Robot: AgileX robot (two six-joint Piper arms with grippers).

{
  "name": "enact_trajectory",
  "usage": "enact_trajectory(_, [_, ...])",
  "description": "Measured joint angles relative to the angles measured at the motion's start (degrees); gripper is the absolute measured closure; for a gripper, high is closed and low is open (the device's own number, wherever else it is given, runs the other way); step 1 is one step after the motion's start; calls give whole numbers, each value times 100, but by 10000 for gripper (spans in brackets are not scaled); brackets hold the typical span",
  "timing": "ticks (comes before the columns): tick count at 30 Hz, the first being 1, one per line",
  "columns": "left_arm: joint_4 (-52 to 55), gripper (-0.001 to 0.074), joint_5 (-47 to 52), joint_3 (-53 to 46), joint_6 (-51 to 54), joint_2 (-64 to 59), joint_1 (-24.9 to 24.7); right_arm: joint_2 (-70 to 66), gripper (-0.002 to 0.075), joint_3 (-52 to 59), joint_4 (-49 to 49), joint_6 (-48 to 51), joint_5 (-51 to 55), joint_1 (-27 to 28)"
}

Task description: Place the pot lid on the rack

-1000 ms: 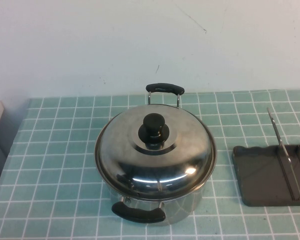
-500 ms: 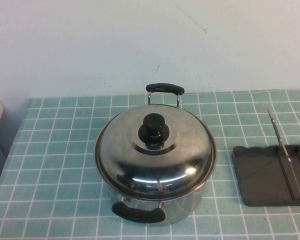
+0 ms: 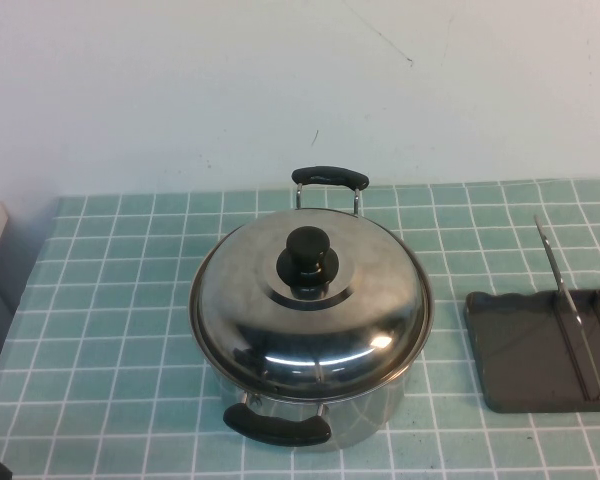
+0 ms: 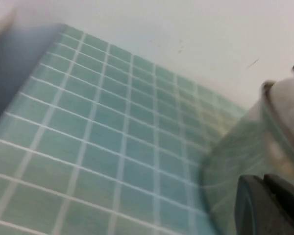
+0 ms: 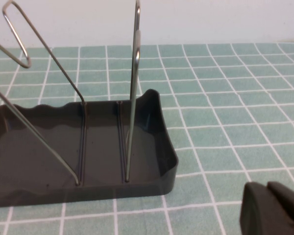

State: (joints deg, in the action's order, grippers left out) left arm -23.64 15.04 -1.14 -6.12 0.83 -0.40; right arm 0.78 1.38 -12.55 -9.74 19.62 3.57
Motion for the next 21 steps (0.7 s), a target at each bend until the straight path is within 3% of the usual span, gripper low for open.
enact_trajectory(6, [-2242, 738, -220, 0, -486, 0, 0, 0, 729, 0, 0, 0, 0, 0])
enact_trajectory(13, [-2603, 738, -342, 0, -463, 0, 0, 0, 729, 0, 0, 0, 0, 0])
enact_trajectory(17, [-2617, 738, 19, 90, 373, 0, 0, 0, 729, 0, 0, 0, 0, 0])
enact_trajectory(21, [-2492, 738, 690, 1040, 1951, -382, 0, 0, 729, 0, 0, 0, 0, 0])
